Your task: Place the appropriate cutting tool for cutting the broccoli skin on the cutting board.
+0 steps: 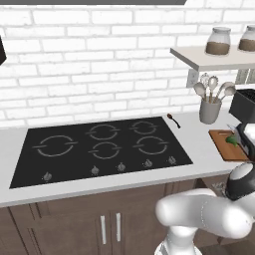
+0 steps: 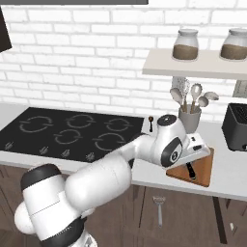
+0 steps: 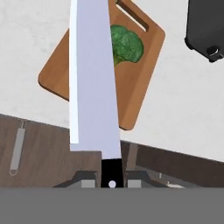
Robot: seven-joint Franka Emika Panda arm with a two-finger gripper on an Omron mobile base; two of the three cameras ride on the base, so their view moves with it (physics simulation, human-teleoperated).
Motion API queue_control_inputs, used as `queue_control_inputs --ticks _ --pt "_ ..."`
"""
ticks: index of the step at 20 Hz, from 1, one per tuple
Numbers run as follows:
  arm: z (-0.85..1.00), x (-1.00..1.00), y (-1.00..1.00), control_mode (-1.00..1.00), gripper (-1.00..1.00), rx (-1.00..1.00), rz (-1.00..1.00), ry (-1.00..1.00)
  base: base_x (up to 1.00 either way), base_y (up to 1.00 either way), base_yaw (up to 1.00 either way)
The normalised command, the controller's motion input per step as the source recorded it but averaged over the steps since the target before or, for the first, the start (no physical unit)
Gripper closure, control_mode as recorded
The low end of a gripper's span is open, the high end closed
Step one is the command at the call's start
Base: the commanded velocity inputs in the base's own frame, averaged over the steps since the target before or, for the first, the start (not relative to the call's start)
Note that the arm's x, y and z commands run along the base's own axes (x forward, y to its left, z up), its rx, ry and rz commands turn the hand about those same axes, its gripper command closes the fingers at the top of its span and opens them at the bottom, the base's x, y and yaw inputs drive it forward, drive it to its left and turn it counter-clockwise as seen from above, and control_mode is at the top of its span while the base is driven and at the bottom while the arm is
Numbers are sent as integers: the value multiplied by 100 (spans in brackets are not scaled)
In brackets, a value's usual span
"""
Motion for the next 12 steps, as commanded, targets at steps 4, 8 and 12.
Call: queue_control_inputs --ticks 4,8,12 --pt "-15 54 0 -100 100 5 0 0 0 0 0" --pt "-18 10 0 -100 100 0 0 -2 0 0 0" --pt "-60 26 0 -100 100 0 0 -10 0 0 0"
